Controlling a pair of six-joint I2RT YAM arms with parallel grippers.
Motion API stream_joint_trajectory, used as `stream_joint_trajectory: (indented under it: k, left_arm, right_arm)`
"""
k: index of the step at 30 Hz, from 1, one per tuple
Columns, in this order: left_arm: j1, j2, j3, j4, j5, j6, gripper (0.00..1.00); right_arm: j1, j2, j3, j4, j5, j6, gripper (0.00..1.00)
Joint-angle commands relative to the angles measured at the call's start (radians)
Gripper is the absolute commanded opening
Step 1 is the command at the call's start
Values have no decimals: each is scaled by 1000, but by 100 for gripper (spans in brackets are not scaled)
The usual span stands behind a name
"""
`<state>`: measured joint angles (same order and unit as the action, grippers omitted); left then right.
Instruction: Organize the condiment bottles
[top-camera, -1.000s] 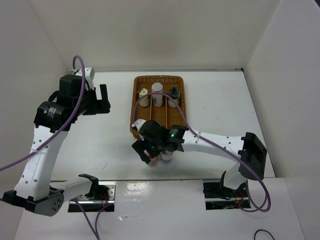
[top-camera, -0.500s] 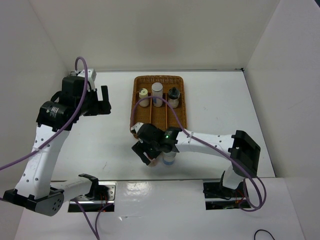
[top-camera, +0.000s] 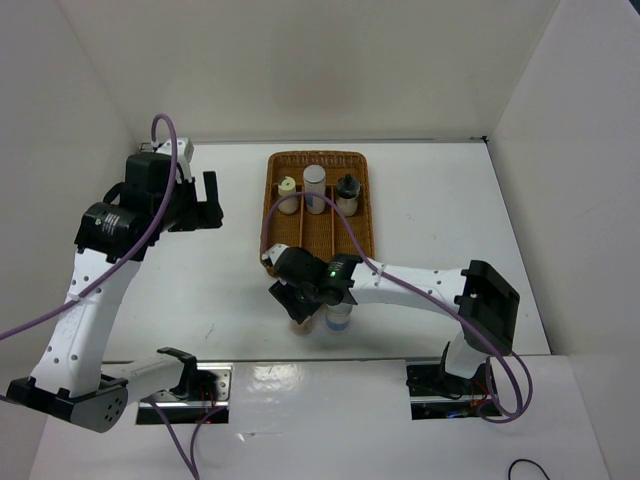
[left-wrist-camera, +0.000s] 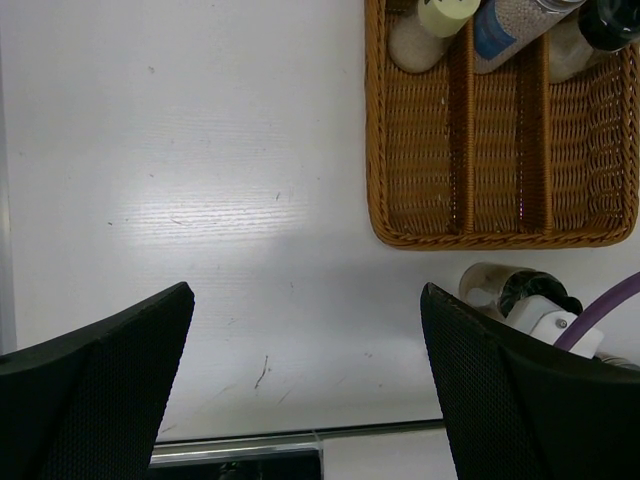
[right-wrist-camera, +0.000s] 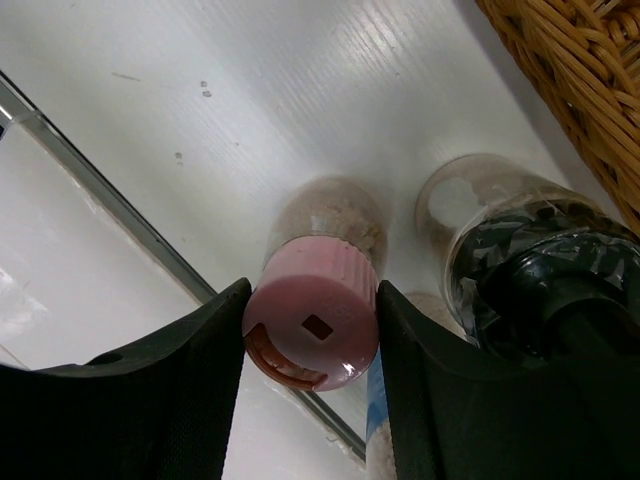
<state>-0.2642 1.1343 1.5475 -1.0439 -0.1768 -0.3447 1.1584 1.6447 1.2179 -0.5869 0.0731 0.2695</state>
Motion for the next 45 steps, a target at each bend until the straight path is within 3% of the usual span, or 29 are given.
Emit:
stream_joint_trajectory:
  k: [1,4,14,16,19,26,33,45]
  left_arm:
    - [6,-19,-6,27,10,4,100]
    - [6,-28,-6,27,-18,4,100]
    - [16,-73,77,-19,-240,-106,100]
    - [16,-113,47,14,-253,-106,100]
    - [16,-131,-51,48,-234,-126,100]
    - [45,-168,-277,200,-40,-200,100]
    - [54,-197,-339,214,-42,-209,100]
    - [54,-217,-357,223,8,-209,100]
  right_arm:
    - [9,20,17,-14,7,4,46]
    - [9,20,28,-14,-18,-6,35]
    - [9,-8,312,-36,-9,-19,32]
    - [-15,12,377,-77,10,-19,28]
    - [-74,61,515,-122,43,-30,28]
    - [-198,188,716,-134,143,-102,33]
    - [-279,286,764,-110,152,-145,33]
    - [-299,440,798,-53,186,-161,33]
